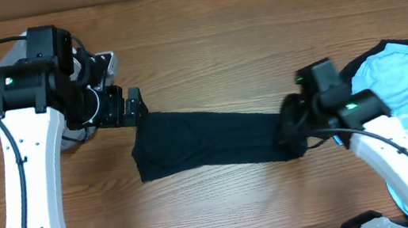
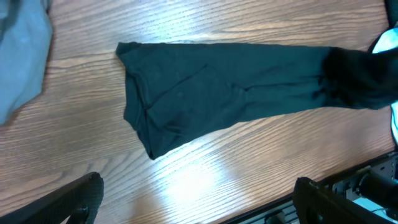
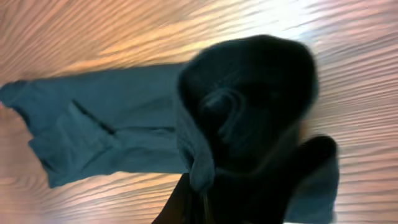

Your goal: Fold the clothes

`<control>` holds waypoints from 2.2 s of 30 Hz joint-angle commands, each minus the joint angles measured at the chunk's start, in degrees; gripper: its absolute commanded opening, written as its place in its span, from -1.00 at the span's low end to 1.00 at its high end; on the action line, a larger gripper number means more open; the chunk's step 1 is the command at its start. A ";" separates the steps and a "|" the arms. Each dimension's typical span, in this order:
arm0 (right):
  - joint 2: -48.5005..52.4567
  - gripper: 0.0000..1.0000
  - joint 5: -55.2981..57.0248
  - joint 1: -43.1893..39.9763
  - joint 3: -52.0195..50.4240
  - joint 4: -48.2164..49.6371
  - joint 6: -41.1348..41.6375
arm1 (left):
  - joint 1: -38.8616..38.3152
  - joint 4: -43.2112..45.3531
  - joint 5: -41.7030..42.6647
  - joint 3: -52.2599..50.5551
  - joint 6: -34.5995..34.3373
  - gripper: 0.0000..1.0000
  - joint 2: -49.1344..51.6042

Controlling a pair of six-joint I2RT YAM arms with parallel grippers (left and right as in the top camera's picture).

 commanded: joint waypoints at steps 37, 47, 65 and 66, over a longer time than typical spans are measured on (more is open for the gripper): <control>9.77 -0.20 -10.10 1.55 0.83 8.22 -1.44 | 0.31 28.44 -11.47 -34.91 -12.66 1.00 -1.77; 3.10 -0.18 -10.49 1.38 0.83 7.10 -1.44 | 0.28 42.71 -6.19 -44.11 -10.25 1.00 5.95; -1.40 -0.17 -9.40 1.38 0.83 5.81 -1.42 | -0.70 46.05 -2.16 -44.11 -8.81 -0.55 14.97; -1.40 -0.17 -9.40 1.38 0.83 5.66 -1.42 | -0.81 46.01 -2.19 -44.11 -8.72 -0.76 14.97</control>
